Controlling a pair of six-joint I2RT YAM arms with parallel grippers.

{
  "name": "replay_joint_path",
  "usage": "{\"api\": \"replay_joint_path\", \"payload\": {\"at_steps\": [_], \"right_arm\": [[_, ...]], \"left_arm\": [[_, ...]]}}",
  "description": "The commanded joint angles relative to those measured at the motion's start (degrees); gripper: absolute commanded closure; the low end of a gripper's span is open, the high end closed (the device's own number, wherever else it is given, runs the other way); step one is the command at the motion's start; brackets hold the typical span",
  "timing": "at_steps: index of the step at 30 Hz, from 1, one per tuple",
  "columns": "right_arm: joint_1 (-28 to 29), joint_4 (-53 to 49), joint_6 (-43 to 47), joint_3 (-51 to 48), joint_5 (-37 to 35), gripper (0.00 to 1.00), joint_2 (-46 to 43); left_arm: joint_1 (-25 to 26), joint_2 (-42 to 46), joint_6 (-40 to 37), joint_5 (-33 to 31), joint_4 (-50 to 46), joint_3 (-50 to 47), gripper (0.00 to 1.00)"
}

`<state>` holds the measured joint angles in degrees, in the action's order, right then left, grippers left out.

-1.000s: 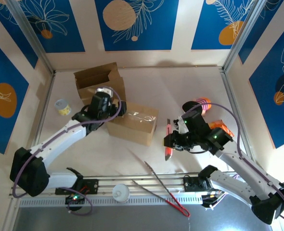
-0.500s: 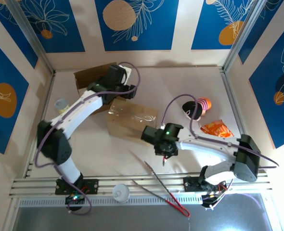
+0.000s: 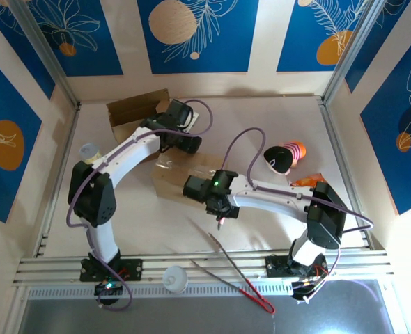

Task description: Unpack the express box

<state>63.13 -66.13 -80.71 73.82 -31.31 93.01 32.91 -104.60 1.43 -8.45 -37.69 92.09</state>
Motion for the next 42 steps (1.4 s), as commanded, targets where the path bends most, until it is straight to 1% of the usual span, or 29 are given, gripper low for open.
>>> {"api": "replay_joint_path", "payload": {"at_steps": [1,8,12,14,19,23,25,27,31,34,36,38,40,42], "right_arm": [[-4.47,2.25,3.85,1.49,-1.15,1.00,-0.26],[-15.00,9.63,17.05,5.85,1.07,1.00,1.81],[-19.27,13.45,25.07,10.79,3.82,1.00,5.09],[-20.75,15.43,29.48,13.92,6.31,1.00,7.69],[-22.13,18.10,38.57,20.28,12.33,1.00,13.80],[-23.08,17.43,42.75,22.02,11.93,1.00,15.10],[-24.20,16.00,43.39,21.68,10.19,1.00,14.07],[-25.67,15.18,43.18,19.42,7.43,1.00,11.49],[-28.98,13.03,40.74,10.96,2.25,1.00,3.00],[-29.39,9.66,39.10,4.71,-2.35,1.00,-4.29],[-28.49,6.59,37.53,0.60,-4.24,1.00,-8.79],[-26.15,3.13,34.06,-4.44,-5.74,1.00,-13.74],[-22.52,0.96,29.55,-9.51,-5.80,1.00,-18.01],[-17.44,-0.28,23.78,-14.45,-5.19,1.00,-21.40]], "left_arm": [[0.93,4.05,1.35,-2.10,-6.48,-2.56,0.16],[2.40,9.72,5.93,-1.88,-9.83,-7.95,0.16],[2.95,13.26,8.09,-2.01,-10.38,-11.17,0.16],[3.14,15.09,9.24,-2.10,-10.77,-12.96,0.16],[4.33,20.15,11.94,-1.45,-11.69,-17.05,0.16],[5.58,24.48,14.04,0.41,-12.05,-20.71,0.15],[6.01,26.63,14.87,0.87,-12.13,-22.25,0.15],[5.98,28.63,15.68,-0.56,-13.21,-22.84,0.14],[6.01,30.60,17.16,-9.57,-19.51,-19.76,0.12],[5.79,30.35,18.02,-14.55,-24.23,-15.81,0.11],[5.61,29.81,18.72,-16.82,-26.07,-13.56,0.11],[4.70,28.92,19.11,-17.99,-26.24,-11.47,0.10],[3.08,26.99,19.21,-17.75,-25.40,-9.89,0.10],[1.02,24.55,19.31,-17.98,-23.49,-9.09,0.10]]}}
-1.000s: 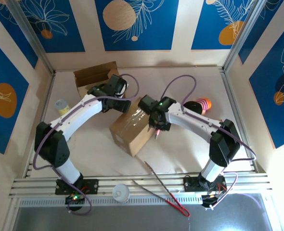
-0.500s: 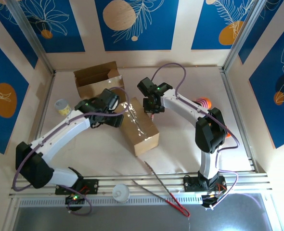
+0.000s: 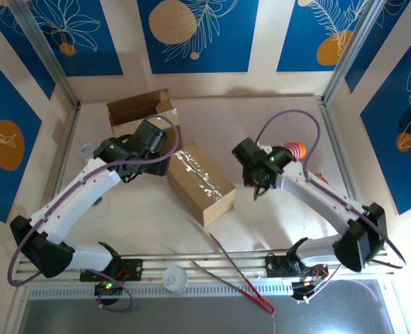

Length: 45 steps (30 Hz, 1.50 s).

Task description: Unpack the express box

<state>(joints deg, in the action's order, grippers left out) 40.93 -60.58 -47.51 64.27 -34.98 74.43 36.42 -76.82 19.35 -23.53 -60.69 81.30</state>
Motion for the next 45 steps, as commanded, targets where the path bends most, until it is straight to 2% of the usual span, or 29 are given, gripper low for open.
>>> {"api": "replay_joint_path", "payload": {"at_steps": [1,5,9,15,20,25,33,45], "right_arm": [[7.51,-6.56,-12.94,-7.13,-1.28,1.00,-4.22],[17.33,-7.87,-26.24,-11.47,-0.53,1.00,-5.56],[19.98,-1.89,-29.66,-12.17,0.60,1.00,-3.29],[14.37,2.01,-22.67,-7.33,1.65,1.00,2.16],[7.91,7.93,-13.37,-4.15,4.71,1.00,4.57],[4.06,10.05,-7.13,-0.71,6.70,1.00,6.70],[0.92,13.22,-3.80,0.98,9.83,1.00,9.78],[-3.02,15.28,-0.23,3.83,11.70,1.00,15.28]], "left_arm": [[-3.89,-4.56,1.63,-3.01,0.74,1.80,0.10],[-7.22,-9.97,1.82,-2.83,6.51,0.95,0.10],[-7.60,-13.81,2.49,-3.43,9.95,-0.58,0.10],[-7.51,-11.81,4.11,-2.90,12.56,-6.99,0.10],[-7.51,-7.16,4.98,0.38,13.13,-12.17,0.10],[-7.42,-1.89,5.87,2.25,11.89,-15.04,0.10],[-7.24,3.47,7.06,5.52,9.42,-15.89,0.10],[-7.16,7.35,7.85,4.40,5.56,-13.95,0.09]]}}
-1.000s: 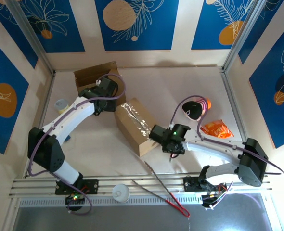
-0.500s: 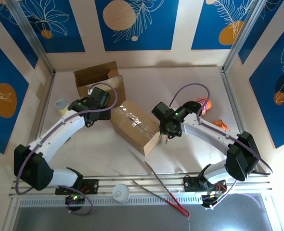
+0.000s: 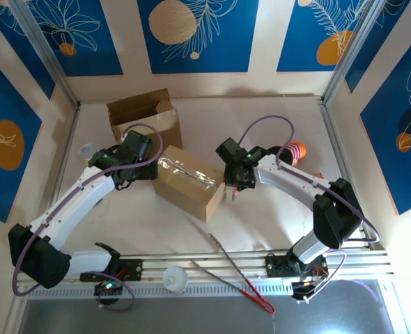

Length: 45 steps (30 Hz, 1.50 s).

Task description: Unpack the express box

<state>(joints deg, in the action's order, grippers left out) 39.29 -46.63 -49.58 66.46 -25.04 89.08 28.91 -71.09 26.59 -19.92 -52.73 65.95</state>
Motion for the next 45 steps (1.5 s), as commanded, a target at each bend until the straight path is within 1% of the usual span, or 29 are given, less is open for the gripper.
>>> {"api": "replay_joint_path", "payload": {"at_steps": [1,7,12,18,25,35,45], "right_arm": [[-1.94,1.69,2.46,1.81,2.29,1.00,0.90],[-4.89,4.10,6.13,2.54,5.65,1.00,2.47],[-6.19,5.53,7.44,2.72,7.77,1.00,3.08],[-6.31,6.29,6.95,3.72,9.93,1.00,4.08],[-5.89,6.57,5.71,4.45,10.32,1.00,4.78],[-5.98,5.32,6.02,5.44,9.65,1.00,5.39],[-6.07,5.94,5.71,3.94,10.35,1.00,4.87]], "left_arm": [[0.36,2.00,0.66,1.58,-2.18,1.33,0.09],[0.36,4.12,0.65,9.65,2.15,-0.12,0.09],[0.36,5.15,-0.26,13.39,5.53,-0.10,0.07],[0.36,0.75,-2.90,13.25,9.54,1.10,0.03],[0.36,-4.53,-5.23,14.30,14.43,2.38,0.02],[0.44,-2.04,-4.33,17.31,21.70,-3.30,0.02],[0.40,0.14,-3.56,14.34,28.78,-9.49,0.01]]}}
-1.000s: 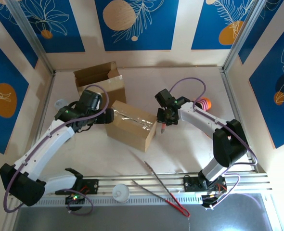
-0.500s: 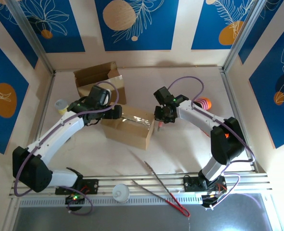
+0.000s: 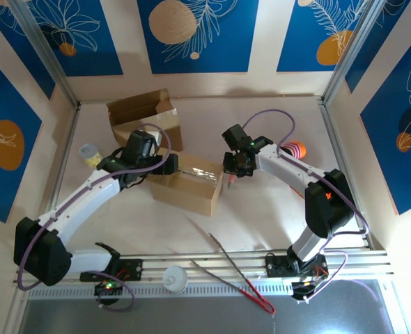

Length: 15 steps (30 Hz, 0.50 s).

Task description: Unpack the express box

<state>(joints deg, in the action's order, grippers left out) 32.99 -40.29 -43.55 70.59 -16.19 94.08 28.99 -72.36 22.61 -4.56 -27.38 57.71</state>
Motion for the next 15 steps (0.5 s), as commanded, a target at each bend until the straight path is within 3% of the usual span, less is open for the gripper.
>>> {"api": "replay_joint_path", "payload": {"at_steps": [1,15], "right_arm": [[0.23,-0.35,-0.34,-0.36,1.52,1.00,-0.13],[0.23,0.39,-0.76,-2.29,2.32,1.00,-0.65]], "left_arm": [[0.36,1.35,0.48,-1.11,3.87,-1.65,0.01],[0.36,5.97,1.93,-3.59,10.71,-7.95,0.08]]}}
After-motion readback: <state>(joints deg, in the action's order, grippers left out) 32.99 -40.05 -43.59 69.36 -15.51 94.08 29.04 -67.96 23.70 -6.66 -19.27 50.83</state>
